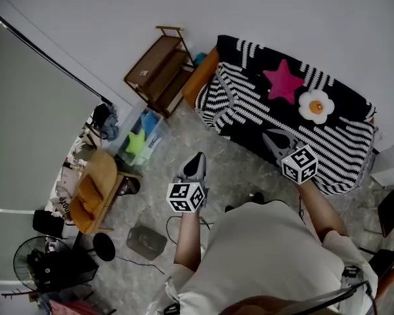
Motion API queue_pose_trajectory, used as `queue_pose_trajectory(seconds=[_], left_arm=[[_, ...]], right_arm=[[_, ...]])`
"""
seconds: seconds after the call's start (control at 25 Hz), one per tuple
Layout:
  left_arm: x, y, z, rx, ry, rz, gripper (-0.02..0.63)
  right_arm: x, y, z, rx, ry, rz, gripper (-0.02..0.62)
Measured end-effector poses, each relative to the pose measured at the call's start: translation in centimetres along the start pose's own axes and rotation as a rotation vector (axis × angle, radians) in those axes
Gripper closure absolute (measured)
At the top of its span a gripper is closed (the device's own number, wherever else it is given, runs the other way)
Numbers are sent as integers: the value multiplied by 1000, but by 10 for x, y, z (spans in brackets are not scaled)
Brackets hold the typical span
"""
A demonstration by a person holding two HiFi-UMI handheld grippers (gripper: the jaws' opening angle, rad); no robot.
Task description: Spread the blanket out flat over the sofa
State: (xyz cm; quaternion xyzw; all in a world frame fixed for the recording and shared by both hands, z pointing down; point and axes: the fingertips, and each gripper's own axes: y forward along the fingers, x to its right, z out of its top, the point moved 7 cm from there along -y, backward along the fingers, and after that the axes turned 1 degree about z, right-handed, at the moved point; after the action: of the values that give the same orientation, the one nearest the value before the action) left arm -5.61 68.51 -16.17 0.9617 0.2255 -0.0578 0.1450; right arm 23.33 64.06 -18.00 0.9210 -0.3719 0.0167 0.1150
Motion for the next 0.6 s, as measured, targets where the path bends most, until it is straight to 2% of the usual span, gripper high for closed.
queue_pose_trajectory(seconds=[0.4,0.52,0.6], left_arm=[[4,12,-7,-3,-16,50,584],[7,19,-11,-11,-23,46,500],[10,23,-13,-9,-23,44,479]], right_arm=[[14,-3,-9,-27,9,26,589],[23,-1,-12,-33,11,40,590],[28,-1,-13,-34,13,51,589]])
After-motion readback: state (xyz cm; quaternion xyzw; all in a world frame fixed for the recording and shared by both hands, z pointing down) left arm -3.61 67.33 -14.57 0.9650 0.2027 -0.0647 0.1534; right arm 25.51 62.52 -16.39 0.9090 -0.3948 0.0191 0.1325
